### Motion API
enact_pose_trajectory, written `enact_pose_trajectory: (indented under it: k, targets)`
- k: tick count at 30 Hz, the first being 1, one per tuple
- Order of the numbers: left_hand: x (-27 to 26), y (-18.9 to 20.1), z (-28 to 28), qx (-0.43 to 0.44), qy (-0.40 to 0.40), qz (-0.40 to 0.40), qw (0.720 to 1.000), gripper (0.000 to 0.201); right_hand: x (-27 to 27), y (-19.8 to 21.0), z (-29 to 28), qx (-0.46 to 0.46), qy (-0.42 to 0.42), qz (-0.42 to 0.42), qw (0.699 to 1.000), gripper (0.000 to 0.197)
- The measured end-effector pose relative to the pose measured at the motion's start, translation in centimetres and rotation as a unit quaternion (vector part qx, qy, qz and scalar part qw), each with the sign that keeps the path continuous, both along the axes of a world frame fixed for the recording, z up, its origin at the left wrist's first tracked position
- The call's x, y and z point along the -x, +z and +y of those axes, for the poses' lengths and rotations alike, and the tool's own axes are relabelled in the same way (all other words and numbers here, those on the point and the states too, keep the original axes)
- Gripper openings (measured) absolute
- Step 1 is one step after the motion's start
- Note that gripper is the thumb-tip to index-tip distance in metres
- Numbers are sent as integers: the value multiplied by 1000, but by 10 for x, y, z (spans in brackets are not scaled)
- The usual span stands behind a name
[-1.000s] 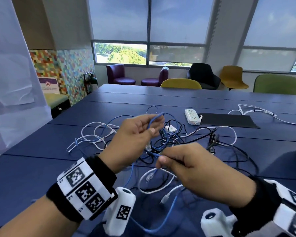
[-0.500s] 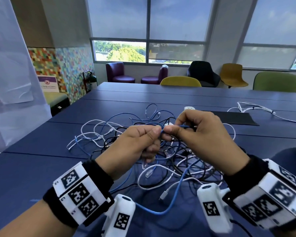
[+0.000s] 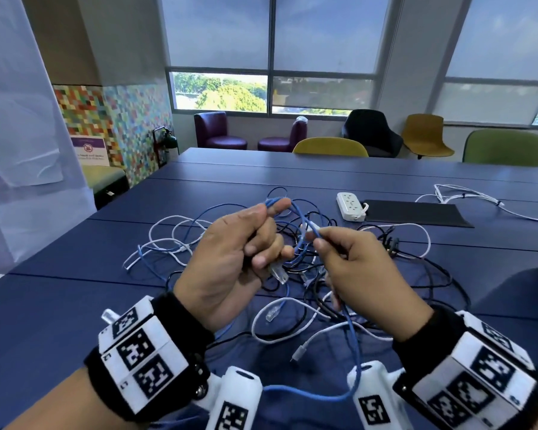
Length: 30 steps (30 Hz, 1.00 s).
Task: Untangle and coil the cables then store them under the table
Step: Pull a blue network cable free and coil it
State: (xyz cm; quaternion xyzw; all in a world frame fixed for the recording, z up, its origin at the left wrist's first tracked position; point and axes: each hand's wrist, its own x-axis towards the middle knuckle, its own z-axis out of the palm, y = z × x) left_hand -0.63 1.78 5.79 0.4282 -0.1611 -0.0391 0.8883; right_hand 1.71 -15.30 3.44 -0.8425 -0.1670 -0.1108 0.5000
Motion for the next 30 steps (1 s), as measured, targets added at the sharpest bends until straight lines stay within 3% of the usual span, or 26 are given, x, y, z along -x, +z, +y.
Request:
enact_pose_trajectory:
  k: [3,6,11,15,18,22,23,27,30]
  targets:
    - [-4,1,6,-38,77,-40,995,26,9,-2,3,-68,32,107,991,15]
    - [-11,2,14,-67,112,-78,988,18,18,-5,5,-34,66,159,985,16]
    - [-19,-13,18,-203,137,-96,965,17,26,2,9,125,99,55,986,20]
    - [-19,-26,9,-277,121,-107,947,35,25,11,11,187,119,23,975,33]
    - [-17,-29,3,-319,102,-133,933,32,21,15,12,188,130,11,973,33]
    - [-14,-28,2,-432,119,-181,875,42,17,24,8,129,111,15,985,30]
    - [-12,-26,2,-441,113,-182,872,41,17,27,7,118,115,17,986,28]
    - [-5,-17,6,-440,77,-182,876,37,13,36,2,50,119,41,991,15]
    - [-3,-16,8,-400,32,-133,906,28,10,42,-4,33,131,36,990,10]
